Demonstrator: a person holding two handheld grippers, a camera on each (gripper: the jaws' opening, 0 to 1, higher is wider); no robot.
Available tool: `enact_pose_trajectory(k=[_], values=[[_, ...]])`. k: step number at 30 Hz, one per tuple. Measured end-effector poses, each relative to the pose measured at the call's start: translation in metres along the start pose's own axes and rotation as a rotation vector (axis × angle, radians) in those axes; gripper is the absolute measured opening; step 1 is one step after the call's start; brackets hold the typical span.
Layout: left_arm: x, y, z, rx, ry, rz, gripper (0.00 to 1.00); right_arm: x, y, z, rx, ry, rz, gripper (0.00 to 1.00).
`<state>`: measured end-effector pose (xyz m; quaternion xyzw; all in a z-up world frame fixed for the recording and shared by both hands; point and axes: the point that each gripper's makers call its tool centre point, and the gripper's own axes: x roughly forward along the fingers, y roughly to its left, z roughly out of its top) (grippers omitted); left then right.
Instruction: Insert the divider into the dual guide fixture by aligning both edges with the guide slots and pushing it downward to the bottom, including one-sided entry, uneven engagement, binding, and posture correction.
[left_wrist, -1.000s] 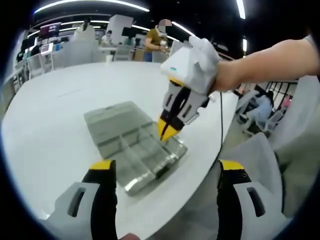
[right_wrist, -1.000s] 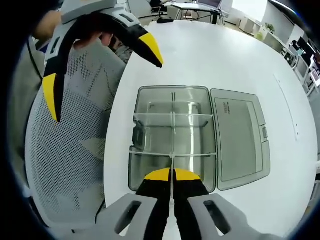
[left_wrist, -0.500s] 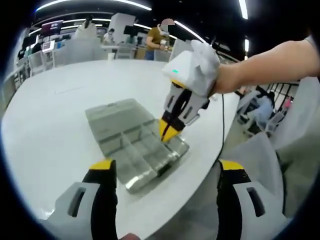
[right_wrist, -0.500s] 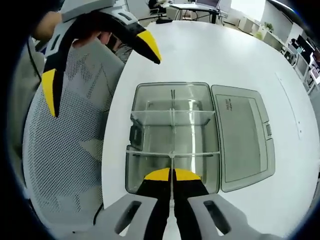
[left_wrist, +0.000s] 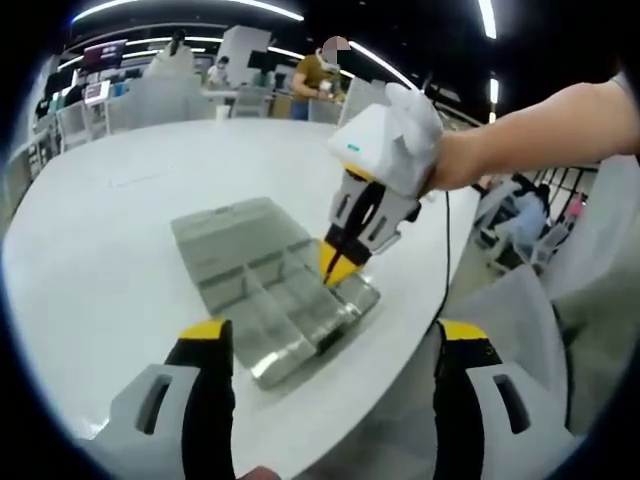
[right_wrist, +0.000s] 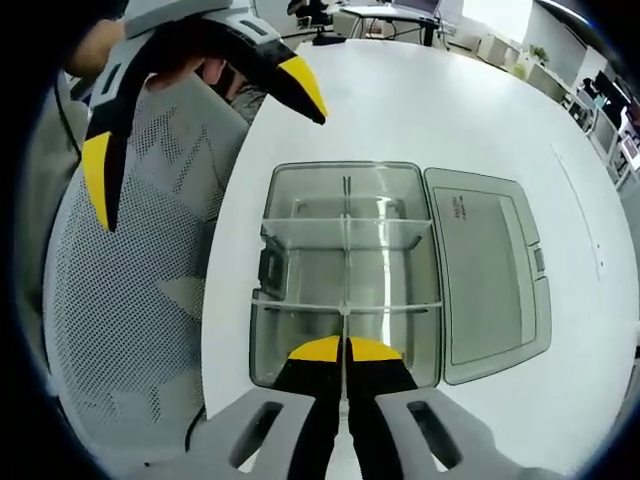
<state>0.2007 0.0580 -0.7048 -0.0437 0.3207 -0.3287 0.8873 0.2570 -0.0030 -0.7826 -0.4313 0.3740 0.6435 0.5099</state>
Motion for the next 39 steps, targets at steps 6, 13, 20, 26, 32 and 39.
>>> enact_pose_trajectory(k=[6, 13, 20, 26, 32, 39], values=[[0.0002, -0.0004, -0.001, 0.001, 0.002, 0.0, 0.81, 0.0018, -0.0003, -0.0008, -0.007, 0.004, -0.001, 0.0], [0.0003, 0.0006, -0.0027, 0.001, 0.004, 0.003, 0.81, 0.0037, -0.0012, -0.0022, -0.013, 0.012, -0.002, 0.0], [0.0004, 0.0009, -0.0022, 0.003, 0.003, 0.003, 0.81, 0.0055, -0.0018, -0.0036, -0.02, 0.023, -0.013, 0.0], [-0.0008, 0.0022, -0.0022, 0.004, 0.003, 0.006, 0.8, 0.0059, -0.0023, -0.004, -0.016, 0.028, -0.016, 0.0], [-0.0013, 0.0013, -0.0021, 0.005, 0.002, 0.007, 0.81, 0.0053, -0.002, -0.0043, 0.005, 0.03, -0.022, 0.0], [-0.0025, 0.0011, -0.0006, 0.013, 0.002, 0.008, 0.81, 0.0002, -0.0052, -0.0081, 0.022, 0.026, -0.042, 0.0]])
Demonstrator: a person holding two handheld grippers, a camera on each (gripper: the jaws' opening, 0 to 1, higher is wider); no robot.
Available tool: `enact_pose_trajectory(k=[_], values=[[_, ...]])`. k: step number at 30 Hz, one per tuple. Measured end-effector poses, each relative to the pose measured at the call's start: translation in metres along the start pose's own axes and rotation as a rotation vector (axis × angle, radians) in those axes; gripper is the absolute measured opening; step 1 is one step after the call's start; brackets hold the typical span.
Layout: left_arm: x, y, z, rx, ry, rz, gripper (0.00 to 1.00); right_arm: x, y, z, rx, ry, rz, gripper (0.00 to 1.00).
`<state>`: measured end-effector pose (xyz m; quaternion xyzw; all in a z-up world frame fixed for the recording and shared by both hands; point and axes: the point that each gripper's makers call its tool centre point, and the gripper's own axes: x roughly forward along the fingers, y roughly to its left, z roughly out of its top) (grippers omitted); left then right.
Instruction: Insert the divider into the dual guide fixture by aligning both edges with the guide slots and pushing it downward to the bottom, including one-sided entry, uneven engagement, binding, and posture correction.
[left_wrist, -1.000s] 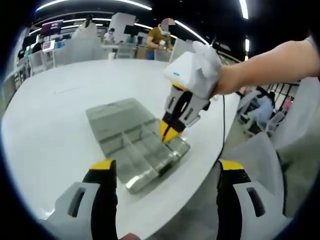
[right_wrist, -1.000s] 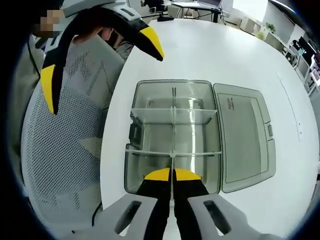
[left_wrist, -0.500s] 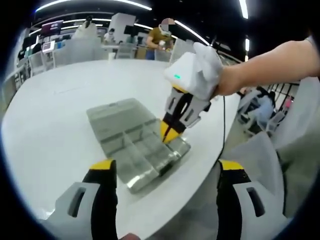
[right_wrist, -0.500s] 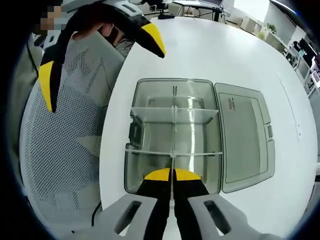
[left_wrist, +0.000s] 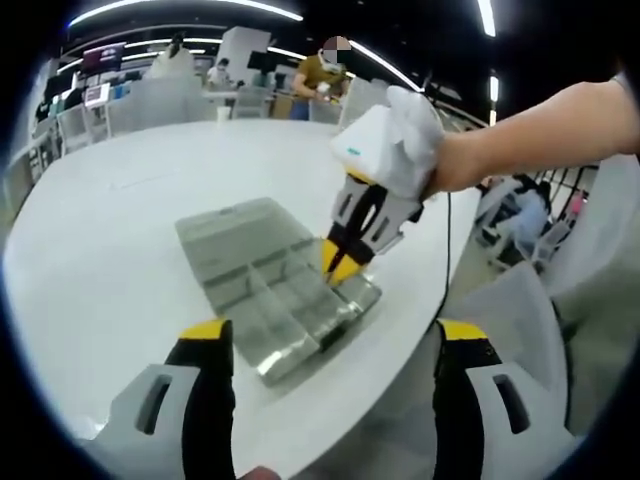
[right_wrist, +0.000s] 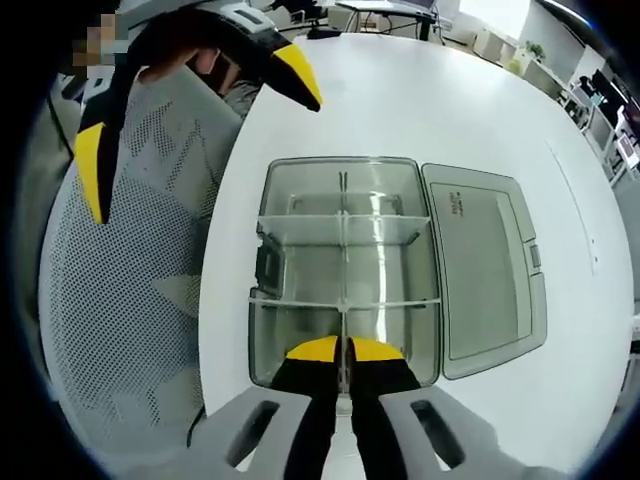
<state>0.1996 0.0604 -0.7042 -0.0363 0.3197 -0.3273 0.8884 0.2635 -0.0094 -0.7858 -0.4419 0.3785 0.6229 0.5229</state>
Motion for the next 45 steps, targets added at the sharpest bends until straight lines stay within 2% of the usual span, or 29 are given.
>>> enact_pose_trajectory(k=[3, 13, 20, 26, 37, 45], values=[[-0.001, -0.001, 0.001, 0.005, 0.003, -0.001, 0.81, -0.002, 0.003, 0.001, 0.012, -0.012, 0.006, 0.07], [-0.006, -0.001, 0.002, 0.027, 0.013, 0.002, 0.81, -0.011, 0.008, 0.0, 0.012, -0.03, -0.014, 0.09], [-0.011, 0.002, 0.001, 0.047, 0.029, 0.011, 0.81, -0.026, 0.01, 0.004, 0.063, -0.109, -0.039, 0.11], [-0.013, 0.003, 0.0, 0.068, 0.045, 0.016, 0.81, -0.033, 0.014, 0.002, 0.082, -0.139, -0.063, 0.14], [-0.025, 0.013, -0.013, 0.104, 0.09, 0.029, 0.81, -0.045, 0.027, -0.009, 0.134, -0.214, -0.107, 0.18], [-0.039, 0.024, -0.02, 0.134, 0.108, 0.032, 0.81, -0.052, 0.033, -0.01, 0.178, -0.261, -0.137, 0.23]])
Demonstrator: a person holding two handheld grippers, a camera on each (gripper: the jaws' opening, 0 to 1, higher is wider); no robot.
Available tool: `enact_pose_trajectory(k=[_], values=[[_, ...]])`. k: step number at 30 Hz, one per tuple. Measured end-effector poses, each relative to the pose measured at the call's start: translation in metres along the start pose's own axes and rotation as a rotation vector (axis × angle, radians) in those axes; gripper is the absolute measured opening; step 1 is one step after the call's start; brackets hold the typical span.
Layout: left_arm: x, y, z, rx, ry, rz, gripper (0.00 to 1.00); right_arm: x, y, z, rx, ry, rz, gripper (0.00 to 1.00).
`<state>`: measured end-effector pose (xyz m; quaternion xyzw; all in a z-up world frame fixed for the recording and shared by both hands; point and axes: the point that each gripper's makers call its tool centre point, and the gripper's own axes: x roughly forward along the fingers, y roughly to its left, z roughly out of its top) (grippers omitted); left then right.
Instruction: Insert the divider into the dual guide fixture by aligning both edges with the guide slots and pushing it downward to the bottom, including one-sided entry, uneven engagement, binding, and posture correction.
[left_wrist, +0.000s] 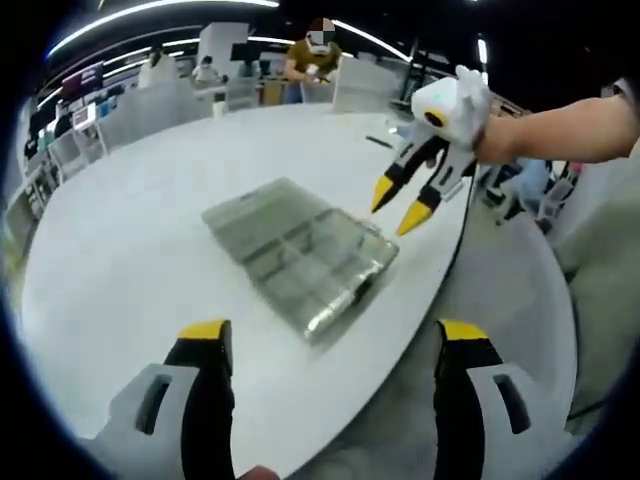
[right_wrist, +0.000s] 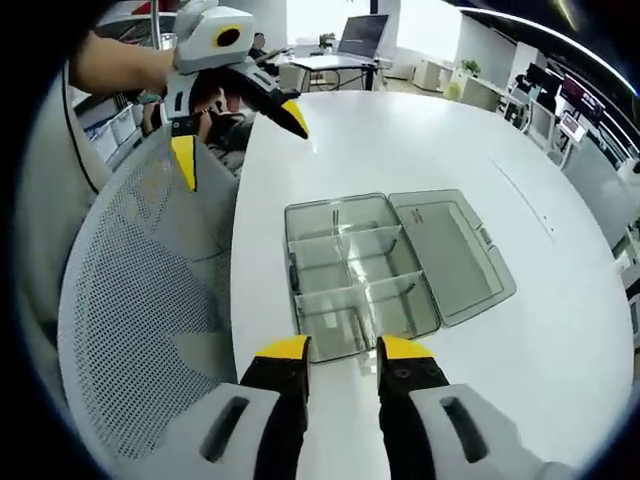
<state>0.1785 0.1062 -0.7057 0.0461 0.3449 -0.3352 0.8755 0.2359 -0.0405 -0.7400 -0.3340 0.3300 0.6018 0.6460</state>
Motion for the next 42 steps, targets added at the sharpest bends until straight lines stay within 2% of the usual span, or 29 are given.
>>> enact_pose_trajectory(k=[3, 8, 18, 32, 42], values=[[-0.003, 0.005, -0.002, 0.008, 0.005, 0.001, 0.81, -0.004, 0.001, 0.005, 0.037, -0.035, -0.017, 0.26], [-0.006, 0.01, -0.004, 0.03, 0.017, -0.003, 0.81, -0.007, 0.007, 0.008, 0.065, -0.062, -0.032, 0.32], [-0.014, 0.028, -0.007, 0.066, 0.033, -0.003, 0.8, -0.01, 0.024, 0.013, 0.105, -0.1, -0.058, 0.37], [-0.022, 0.046, -0.018, 0.118, 0.072, -0.003, 0.8, -0.021, 0.037, 0.013, 0.18, -0.164, -0.088, 0.41], [-0.029, 0.064, -0.029, 0.164, 0.108, 0.007, 0.78, -0.025, 0.05, 0.005, 0.208, -0.182, -0.093, 0.43]])
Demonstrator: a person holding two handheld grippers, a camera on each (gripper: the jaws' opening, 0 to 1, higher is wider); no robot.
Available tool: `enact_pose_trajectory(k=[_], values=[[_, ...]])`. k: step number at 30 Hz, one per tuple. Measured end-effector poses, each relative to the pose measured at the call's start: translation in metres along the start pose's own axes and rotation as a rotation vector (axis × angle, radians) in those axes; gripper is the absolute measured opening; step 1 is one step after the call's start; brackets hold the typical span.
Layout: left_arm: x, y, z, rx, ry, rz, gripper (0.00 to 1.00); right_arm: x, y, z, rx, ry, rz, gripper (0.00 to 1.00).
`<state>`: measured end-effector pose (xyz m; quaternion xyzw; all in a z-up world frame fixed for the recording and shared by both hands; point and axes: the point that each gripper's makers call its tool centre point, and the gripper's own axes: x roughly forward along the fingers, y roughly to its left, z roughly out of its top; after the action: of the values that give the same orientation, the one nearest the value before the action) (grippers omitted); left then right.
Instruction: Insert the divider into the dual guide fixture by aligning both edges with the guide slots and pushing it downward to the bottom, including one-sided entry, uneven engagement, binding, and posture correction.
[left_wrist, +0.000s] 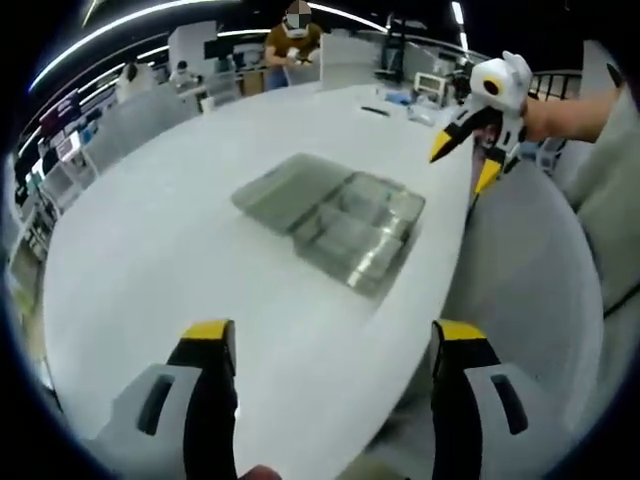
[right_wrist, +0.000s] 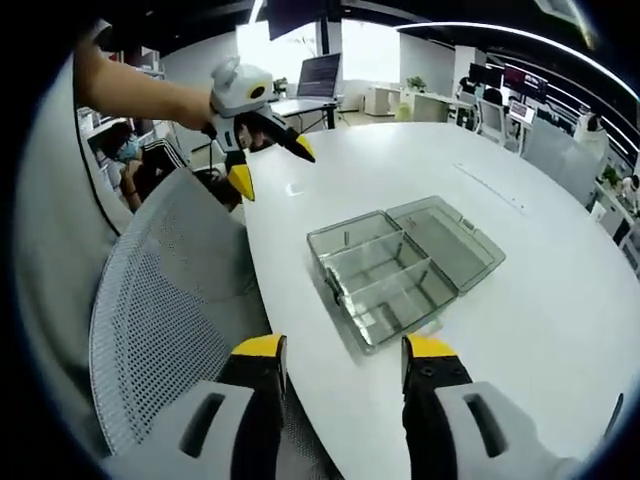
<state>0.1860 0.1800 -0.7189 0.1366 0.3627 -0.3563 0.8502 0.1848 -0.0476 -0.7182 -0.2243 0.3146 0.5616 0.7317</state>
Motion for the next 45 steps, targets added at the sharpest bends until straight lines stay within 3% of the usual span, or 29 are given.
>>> enact_pose_trajectory(k=[18, 28, 40, 45], values=[[-0.003, 0.025, -0.027, 0.067, 0.057, 0.005, 0.74, -0.007, 0.008, -0.01, 0.031, -0.016, -0.006, 0.45], [-0.009, 0.046, -0.048, 0.07, 0.102, 0.022, 0.73, -0.009, 0.01, -0.001, 0.026, -0.033, -0.008, 0.46], [-0.013, 0.064, -0.075, 0.142, 0.184, 0.004, 0.7, -0.008, 0.011, 0.006, 0.024, -0.035, -0.003, 0.46], [-0.014, 0.071, -0.082, 0.158, 0.204, 0.005, 0.64, -0.008, 0.01, 0.007, 0.031, -0.034, -0.003, 0.46]])
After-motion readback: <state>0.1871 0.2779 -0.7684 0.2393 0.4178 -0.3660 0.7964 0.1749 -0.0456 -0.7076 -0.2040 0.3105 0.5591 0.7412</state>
